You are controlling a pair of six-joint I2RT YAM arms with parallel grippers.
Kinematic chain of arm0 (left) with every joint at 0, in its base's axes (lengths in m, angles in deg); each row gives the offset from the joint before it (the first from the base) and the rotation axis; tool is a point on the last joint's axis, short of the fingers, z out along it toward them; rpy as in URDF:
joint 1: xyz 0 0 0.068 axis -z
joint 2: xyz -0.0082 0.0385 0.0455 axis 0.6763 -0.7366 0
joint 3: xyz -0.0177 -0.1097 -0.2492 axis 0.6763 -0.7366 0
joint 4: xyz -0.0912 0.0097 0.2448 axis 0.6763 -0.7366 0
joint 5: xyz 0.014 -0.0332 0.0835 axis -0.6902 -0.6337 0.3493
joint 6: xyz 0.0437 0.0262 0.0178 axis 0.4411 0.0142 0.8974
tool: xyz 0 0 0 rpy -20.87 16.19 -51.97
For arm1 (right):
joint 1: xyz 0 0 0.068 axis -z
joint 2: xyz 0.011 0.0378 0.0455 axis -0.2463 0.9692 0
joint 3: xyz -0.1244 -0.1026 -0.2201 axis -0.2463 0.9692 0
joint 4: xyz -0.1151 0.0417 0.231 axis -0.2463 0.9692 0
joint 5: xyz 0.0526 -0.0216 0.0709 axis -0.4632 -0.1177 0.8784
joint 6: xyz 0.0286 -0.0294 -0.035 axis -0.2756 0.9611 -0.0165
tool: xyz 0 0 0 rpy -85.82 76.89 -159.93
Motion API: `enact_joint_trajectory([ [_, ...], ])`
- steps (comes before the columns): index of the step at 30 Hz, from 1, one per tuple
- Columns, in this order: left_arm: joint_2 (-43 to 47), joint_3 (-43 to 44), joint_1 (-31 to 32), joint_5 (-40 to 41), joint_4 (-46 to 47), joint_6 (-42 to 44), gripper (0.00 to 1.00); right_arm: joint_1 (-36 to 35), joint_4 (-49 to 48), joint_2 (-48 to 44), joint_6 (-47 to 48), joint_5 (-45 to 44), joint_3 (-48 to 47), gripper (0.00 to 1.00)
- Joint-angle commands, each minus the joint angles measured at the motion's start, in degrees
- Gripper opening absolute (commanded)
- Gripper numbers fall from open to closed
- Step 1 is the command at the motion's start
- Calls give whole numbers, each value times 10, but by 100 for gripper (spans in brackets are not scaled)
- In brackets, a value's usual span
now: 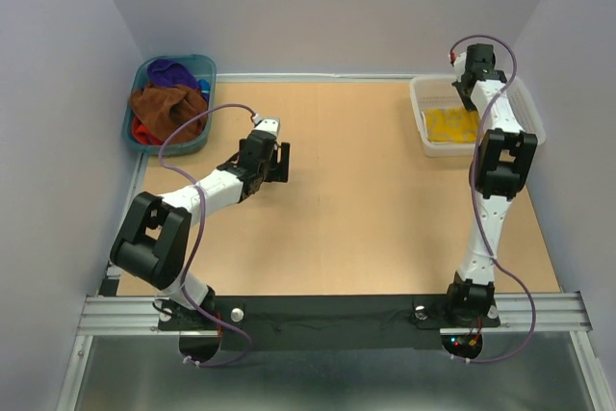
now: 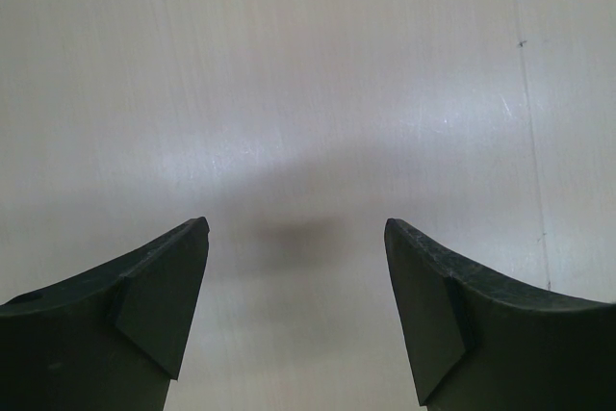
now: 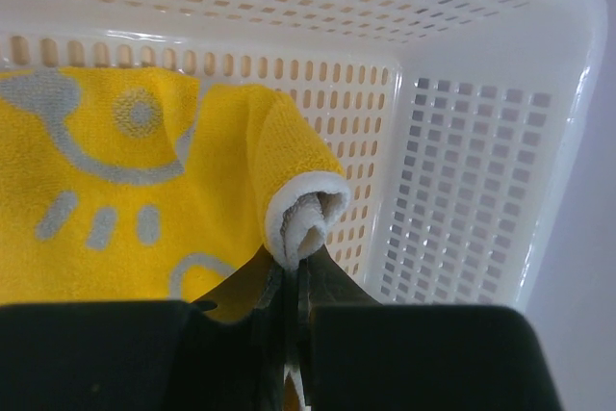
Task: Fold and stack the towels
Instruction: Neatly place the folded towel into the bin
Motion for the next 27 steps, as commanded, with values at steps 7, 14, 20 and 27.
enact_joint_trajectory([
  [7, 5, -4, -2, 0, 14, -2, 84, 11, -106, 31, -12, -161, 19, 47],
  [14, 47, 32, -5, 19, -33, -24, 84, 8, -131, -11, -108, -242, -7, 78],
  [20, 68, 126, -43, 55, -105, -73, 85, -20, -131, -174, -204, -141, 138, 100],
  [27, -9, 255, -193, 121, -210, -113, 86, -41, -131, -370, -348, 176, 339, 100],
])
